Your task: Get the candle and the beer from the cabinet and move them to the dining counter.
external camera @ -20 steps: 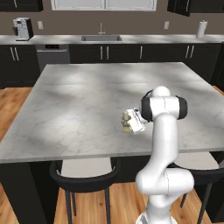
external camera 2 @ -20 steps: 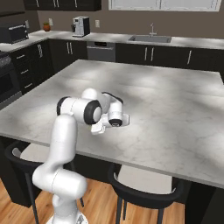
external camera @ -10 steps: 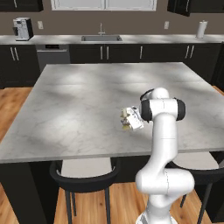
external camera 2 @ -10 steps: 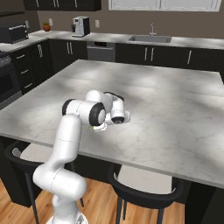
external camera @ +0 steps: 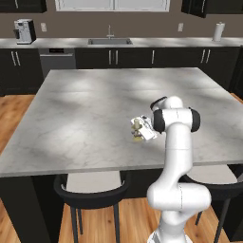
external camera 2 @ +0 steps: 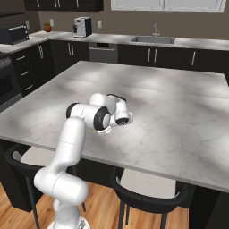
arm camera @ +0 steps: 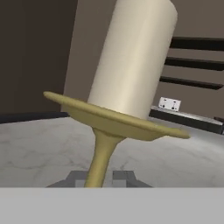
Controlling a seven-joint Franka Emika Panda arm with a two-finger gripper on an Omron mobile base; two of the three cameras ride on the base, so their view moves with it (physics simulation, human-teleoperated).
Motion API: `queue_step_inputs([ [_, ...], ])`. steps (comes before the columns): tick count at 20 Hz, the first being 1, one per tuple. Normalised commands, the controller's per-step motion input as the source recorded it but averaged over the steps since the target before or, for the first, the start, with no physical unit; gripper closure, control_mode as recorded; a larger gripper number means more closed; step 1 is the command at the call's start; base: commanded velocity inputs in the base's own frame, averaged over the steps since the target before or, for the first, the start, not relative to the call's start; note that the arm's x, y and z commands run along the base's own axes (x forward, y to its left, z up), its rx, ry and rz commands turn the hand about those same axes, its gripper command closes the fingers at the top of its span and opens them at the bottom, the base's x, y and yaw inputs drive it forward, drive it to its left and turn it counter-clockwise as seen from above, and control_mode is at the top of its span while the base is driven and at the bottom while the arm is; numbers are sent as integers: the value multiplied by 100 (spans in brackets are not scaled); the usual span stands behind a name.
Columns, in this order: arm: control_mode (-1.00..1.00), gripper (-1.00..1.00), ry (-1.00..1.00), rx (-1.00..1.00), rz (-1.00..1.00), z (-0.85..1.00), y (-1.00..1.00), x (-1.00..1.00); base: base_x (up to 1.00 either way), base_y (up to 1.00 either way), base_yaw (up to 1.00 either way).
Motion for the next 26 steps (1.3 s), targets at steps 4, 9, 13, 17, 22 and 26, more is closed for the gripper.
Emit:
queue_step_inputs([
  [4, -100, 100, -2, 0, 7, -21, -6, 4, 0, 0, 0],
  [9, -100, 100, -1, 2, 3, -18, -6, 15, 0, 0, 0],
  [13, -100, -100, -3, 3, 1, -17, -2, 17, 0, 0, 0],
  [17, -100, -100, -7, 3, 0, -16, 0, 12, 0, 0, 0],
  [22, -100, -100, -8, 2, 0, -9, 0, 8, 0, 0, 0],
  [26, -100, -100, -5, 2, 0, -4, -7, 0, 0, 0, 0],
])
